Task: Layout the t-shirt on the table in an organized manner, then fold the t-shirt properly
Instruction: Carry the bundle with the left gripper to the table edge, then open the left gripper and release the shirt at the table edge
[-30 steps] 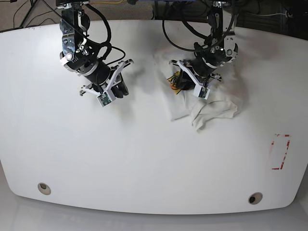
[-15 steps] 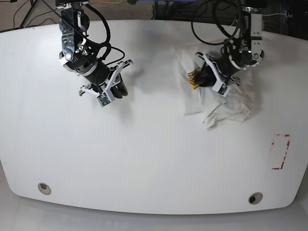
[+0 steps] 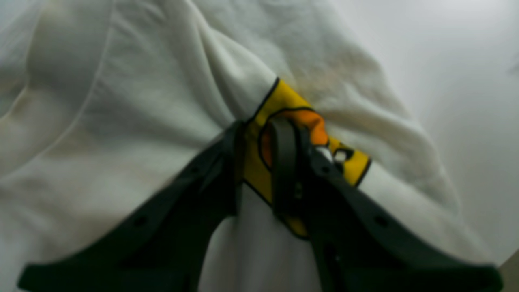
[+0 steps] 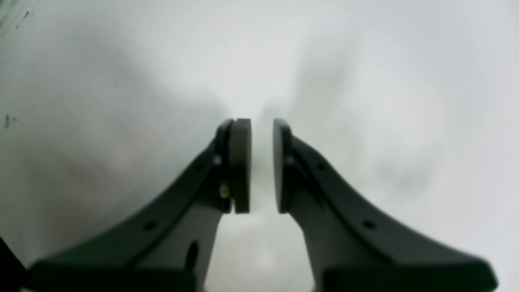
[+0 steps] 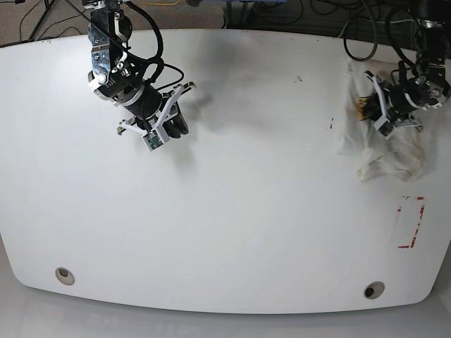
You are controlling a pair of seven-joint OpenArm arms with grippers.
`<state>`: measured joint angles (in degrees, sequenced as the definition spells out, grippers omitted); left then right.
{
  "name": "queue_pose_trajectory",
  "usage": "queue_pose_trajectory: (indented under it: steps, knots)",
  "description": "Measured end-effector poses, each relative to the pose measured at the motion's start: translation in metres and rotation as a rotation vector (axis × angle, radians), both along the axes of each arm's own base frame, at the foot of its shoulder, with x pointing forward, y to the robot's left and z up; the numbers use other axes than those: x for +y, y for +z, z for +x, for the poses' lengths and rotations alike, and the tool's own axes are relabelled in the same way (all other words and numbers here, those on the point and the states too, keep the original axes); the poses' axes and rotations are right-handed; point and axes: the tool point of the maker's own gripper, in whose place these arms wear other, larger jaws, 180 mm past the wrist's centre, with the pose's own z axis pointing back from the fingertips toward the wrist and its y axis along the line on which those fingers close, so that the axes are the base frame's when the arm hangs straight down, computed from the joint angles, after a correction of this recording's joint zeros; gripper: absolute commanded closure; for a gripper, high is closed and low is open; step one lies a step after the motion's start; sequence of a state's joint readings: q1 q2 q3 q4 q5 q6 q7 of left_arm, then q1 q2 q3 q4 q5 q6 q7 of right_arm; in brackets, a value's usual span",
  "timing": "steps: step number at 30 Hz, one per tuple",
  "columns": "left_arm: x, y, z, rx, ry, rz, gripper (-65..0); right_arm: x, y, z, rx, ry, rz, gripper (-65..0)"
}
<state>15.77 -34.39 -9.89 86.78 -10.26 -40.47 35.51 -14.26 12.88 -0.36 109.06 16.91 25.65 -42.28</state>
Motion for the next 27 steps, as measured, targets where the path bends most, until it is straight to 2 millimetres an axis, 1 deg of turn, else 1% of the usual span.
queue_pose_trajectory:
  steps: [1,4,6,9,14,20,24,27]
  knots:
    - [0.015,0.001,-0.003,0.018,0.008,0.054,-10.1,0.000,-0.001,-0.002,0.003,0.001,0.000,-8.7]
    - [0.049,0.004,-0.011,0.059,0.035,0.162,-10.1,0.001,-0.001,-0.004,0.009,0.003,-0.002,-8.7]
    - [0.062,0.005,-0.017,0.074,0.059,0.180,-10.1,0.001,0.000,-0.003,0.006,0.003,-0.002,-8.7]
    - [0.075,0.006,-0.021,0.083,0.096,0.180,-10.1,0.001,0.002,-0.002,-0.005,0.003,0.002,-8.7]
    - [0.086,0.009,-0.023,0.081,0.135,0.184,-10.1,0.001,0.002,-0.003,-0.001,0.003,0.000,-8.7]
    - [0.097,0.013,-0.026,0.101,0.132,0.218,-10.1,0.001,0.002,-0.003,-0.001,0.003,0.000,-8.7]
    - [0.099,0.015,-0.022,0.099,0.139,0.229,-10.1,0.001,0.002,-0.003,-0.001,0.004,0.001,-8.7]
    - [0.102,0.022,-0.014,0.068,0.160,0.220,-10.1,0.001,0.002,-0.003,-0.001,0.003,0.000,-8.7]
